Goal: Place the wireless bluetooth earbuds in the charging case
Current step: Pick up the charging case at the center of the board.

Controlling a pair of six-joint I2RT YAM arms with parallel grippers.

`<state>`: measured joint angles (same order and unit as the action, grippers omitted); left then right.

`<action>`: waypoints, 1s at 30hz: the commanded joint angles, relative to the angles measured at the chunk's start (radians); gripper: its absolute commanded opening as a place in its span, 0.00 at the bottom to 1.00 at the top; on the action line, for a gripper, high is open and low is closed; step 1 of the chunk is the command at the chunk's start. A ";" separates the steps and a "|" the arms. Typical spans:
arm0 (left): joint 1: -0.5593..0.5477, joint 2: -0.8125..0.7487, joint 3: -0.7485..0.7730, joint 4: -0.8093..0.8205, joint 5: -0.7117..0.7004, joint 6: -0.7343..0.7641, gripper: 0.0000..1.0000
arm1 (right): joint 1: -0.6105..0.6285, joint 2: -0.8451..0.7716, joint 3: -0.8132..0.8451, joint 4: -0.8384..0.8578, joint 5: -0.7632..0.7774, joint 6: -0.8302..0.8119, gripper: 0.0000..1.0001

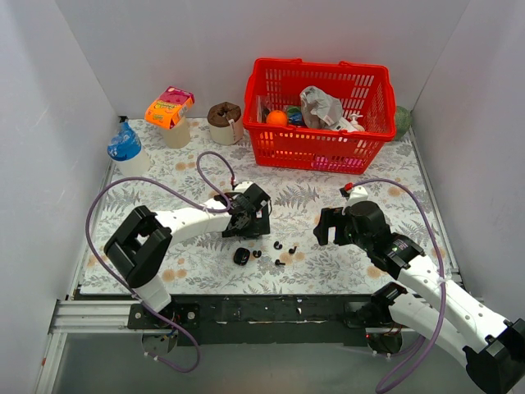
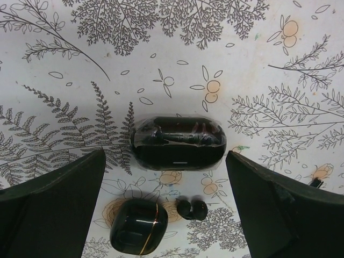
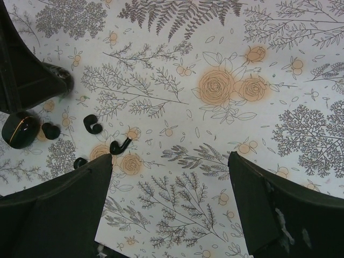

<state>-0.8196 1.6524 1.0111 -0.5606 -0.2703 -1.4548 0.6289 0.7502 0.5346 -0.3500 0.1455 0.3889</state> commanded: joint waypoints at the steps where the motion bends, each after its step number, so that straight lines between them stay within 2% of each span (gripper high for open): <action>1: -0.013 0.015 0.047 -0.007 -0.041 -0.015 0.95 | 0.002 -0.017 0.010 0.016 -0.014 0.005 0.96; 13: -0.038 0.083 0.075 -0.004 -0.070 -0.041 0.91 | 0.002 -0.025 -0.002 0.011 -0.012 0.008 0.96; 21: -0.042 0.102 0.072 -0.007 -0.078 -0.036 0.78 | 0.002 -0.028 -0.013 0.012 -0.009 0.007 0.96; 24: -0.046 0.107 0.073 -0.012 -0.089 -0.032 0.78 | 0.002 -0.029 -0.015 0.011 -0.007 0.005 0.96; 30: -0.050 0.110 0.072 -0.027 -0.112 -0.013 0.83 | 0.000 -0.029 -0.016 0.013 -0.007 0.005 0.96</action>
<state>-0.8646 1.7470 1.0668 -0.5694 -0.3470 -1.4799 0.6289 0.7319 0.5251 -0.3515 0.1425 0.3931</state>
